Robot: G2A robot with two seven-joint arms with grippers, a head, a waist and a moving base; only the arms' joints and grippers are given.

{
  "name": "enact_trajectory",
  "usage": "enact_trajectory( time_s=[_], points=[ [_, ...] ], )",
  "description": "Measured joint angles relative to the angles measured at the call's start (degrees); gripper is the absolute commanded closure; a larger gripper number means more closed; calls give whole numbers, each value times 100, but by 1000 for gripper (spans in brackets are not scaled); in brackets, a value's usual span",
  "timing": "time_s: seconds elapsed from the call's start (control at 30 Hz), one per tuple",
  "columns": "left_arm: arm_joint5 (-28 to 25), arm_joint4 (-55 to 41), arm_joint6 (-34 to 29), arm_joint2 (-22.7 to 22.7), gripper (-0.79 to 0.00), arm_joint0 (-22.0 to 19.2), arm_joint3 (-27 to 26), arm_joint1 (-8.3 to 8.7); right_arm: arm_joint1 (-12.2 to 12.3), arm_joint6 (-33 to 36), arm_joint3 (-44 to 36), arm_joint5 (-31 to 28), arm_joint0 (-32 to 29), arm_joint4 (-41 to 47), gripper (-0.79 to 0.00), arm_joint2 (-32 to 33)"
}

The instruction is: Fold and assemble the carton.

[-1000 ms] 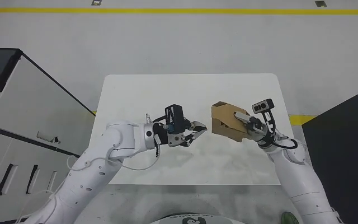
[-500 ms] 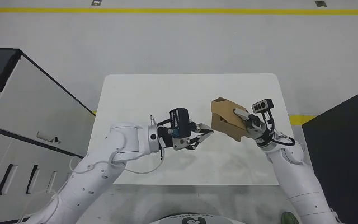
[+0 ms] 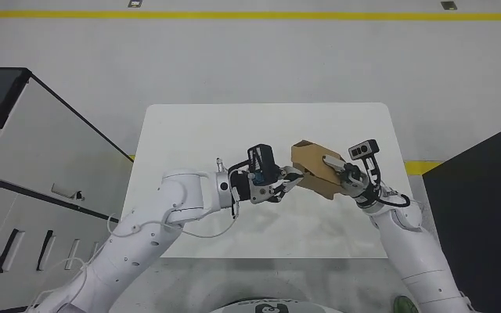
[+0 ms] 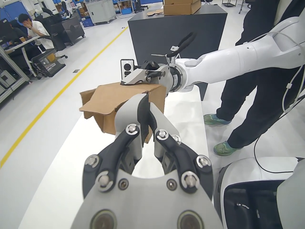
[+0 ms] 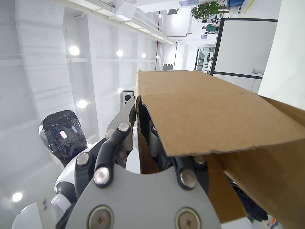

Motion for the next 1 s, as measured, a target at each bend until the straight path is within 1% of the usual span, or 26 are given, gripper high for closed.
enact_trajectory(
  time_s=[0.43, 0.73, 1.0],
  points=[
    [-78, -82, -118, 26, 0, -15, 33, -23, -34, 371, -10, -93, 42, 165, 0, -39],
    [-116, -147, -168, 35, 0, -55, 72, -42, -47, 404, 28, -113, 48, 119, 0, -18],
    [-34, -118, -220, -219, 0, 68, 110, -2, -43, 344, 127, -95, 51, 94, 0, 101]
  ],
)
